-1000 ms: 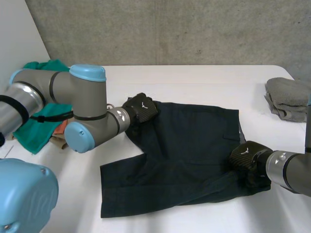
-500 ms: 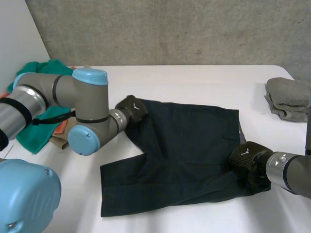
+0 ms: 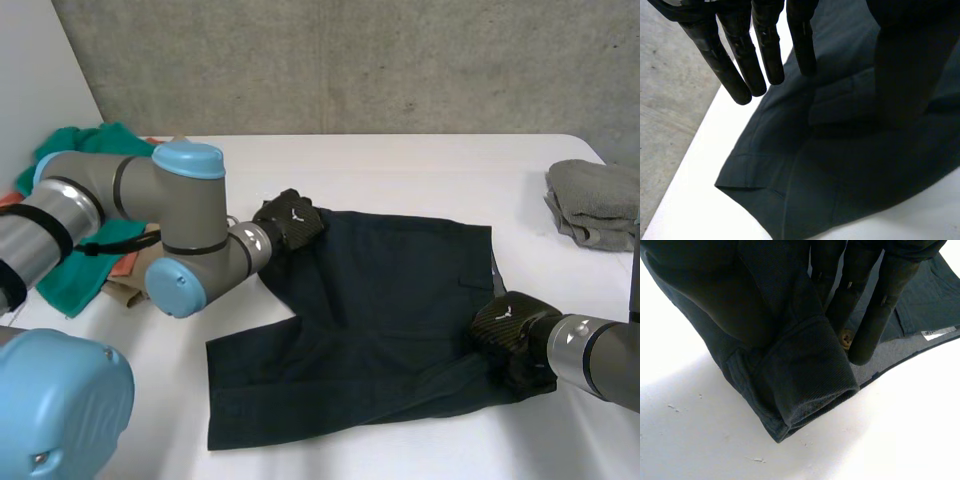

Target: Fold the laundry.

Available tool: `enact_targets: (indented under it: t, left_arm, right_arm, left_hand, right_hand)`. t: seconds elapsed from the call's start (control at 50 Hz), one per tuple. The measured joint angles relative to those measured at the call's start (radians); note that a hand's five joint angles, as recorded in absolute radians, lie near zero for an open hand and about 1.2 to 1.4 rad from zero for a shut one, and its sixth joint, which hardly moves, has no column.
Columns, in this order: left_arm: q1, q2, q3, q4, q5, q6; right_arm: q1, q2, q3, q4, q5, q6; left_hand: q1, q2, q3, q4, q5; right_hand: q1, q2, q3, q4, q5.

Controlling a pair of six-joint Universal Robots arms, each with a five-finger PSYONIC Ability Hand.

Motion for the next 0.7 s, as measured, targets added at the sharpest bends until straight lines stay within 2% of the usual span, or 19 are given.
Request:
enact_targets:
  t: [0.22,0.28,0.32,0.36,0.46,0.54,0.7]
  left_arm:
    - [0.000,-0.049,0.043,-0.008,0.005,0.026]
    - [-0.001,-0.054,0.047,-0.004,0.005,0.028]
    - [-0.002,-0.056,0.050,-0.003,0.005,0.030]
    - [-0.003,-0.058,0.052,-0.003,0.002,0.033]
    - [-0.004,-0.053,0.046,-0.022,-0.018,0.054]
    - [0.003,-0.031,0.022,-0.058,-0.067,0.074]
    - [0.014,0.090,-0.136,-0.105,-0.262,0.078]
  right_arm:
    - [-0.007,0.005,-0.001,-0.014,-0.002,-0.001]
    - [-0.008,0.006,0.000,-0.017,-0.002,-0.001]
    - [-0.009,0.007,0.000,-0.018,-0.002,-0.001]
    - [-0.009,0.007,0.000,-0.019,-0.002,-0.001]
    - [-0.009,0.008,0.001,-0.019,-0.002,0.000]
    - [-0.008,0.007,0.003,-0.018,-0.002,0.000]
    - [0.000,-0.002,0.009,-0.015,-0.002,-0.001]
  left_hand:
    - [0.122,0.113,0.116,0.109,0.103]
    - [0.334,0.311,0.314,0.307,0.297]
    - [0.525,0.525,0.516,0.511,0.495]
    - [0.595,0.620,0.618,0.616,0.596]
    - [0.595,0.646,0.642,0.639,0.609]
    - [0.595,0.646,0.642,0.639,0.609]
    - [0.595,0.646,0.642,0.639,0.609]
  right_hand:
    - [0.000,0.000,0.000,0.000,0.000]
    - [0.000,0.000,0.000,0.000,0.000]
    - [0.000,0.000,0.000,0.000,0.000]
    - [0.000,0.000,0.000,0.000,0.000]
    - [0.000,0.000,0.000,0.000,0.000]
    - [0.000,0.000,0.000,0.000,0.000]
    - [0.000,0.000,0.000,0.000,0.000]
